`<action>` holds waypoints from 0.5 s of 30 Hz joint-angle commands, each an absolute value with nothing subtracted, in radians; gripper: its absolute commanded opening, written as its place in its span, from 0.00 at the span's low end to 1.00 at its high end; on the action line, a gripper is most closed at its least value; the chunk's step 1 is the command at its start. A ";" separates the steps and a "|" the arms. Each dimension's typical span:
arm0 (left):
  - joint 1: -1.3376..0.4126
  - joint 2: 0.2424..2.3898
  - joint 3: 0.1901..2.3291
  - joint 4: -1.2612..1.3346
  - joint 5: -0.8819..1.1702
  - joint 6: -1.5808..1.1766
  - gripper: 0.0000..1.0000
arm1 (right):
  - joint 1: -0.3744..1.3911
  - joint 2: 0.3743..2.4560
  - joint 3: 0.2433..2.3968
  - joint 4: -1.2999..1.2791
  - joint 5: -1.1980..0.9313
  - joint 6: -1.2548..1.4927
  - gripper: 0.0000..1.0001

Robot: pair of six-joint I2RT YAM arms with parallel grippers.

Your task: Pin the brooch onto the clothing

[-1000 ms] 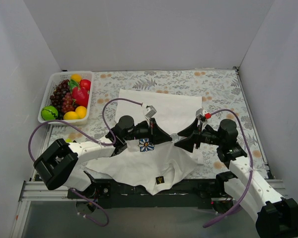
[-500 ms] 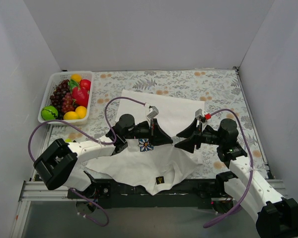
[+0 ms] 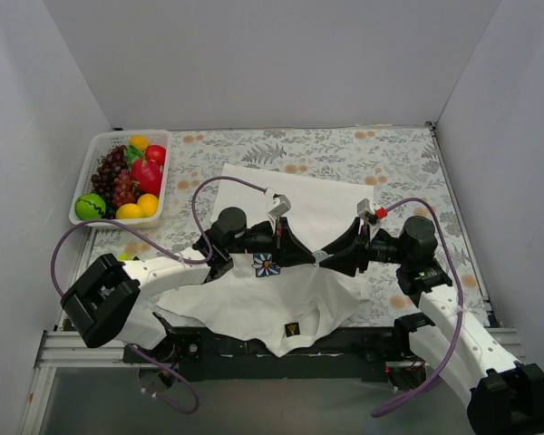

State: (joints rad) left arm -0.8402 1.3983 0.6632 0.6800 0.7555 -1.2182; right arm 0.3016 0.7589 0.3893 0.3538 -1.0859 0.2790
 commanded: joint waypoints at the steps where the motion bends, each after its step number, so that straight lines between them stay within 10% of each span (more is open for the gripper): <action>1: -0.842 1.338 0.684 0.678 0.752 -1.195 0.00 | 0.302 0.735 0.431 0.400 -1.112 0.278 0.52; 15: -0.844 1.344 0.689 0.687 0.773 -1.210 0.00 | 0.301 0.750 0.428 0.396 -1.101 0.268 0.61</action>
State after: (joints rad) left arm -0.8402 1.3731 0.6632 0.6582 0.7437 -1.2087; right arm 0.3016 0.7414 0.3893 0.3630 -1.0992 0.2806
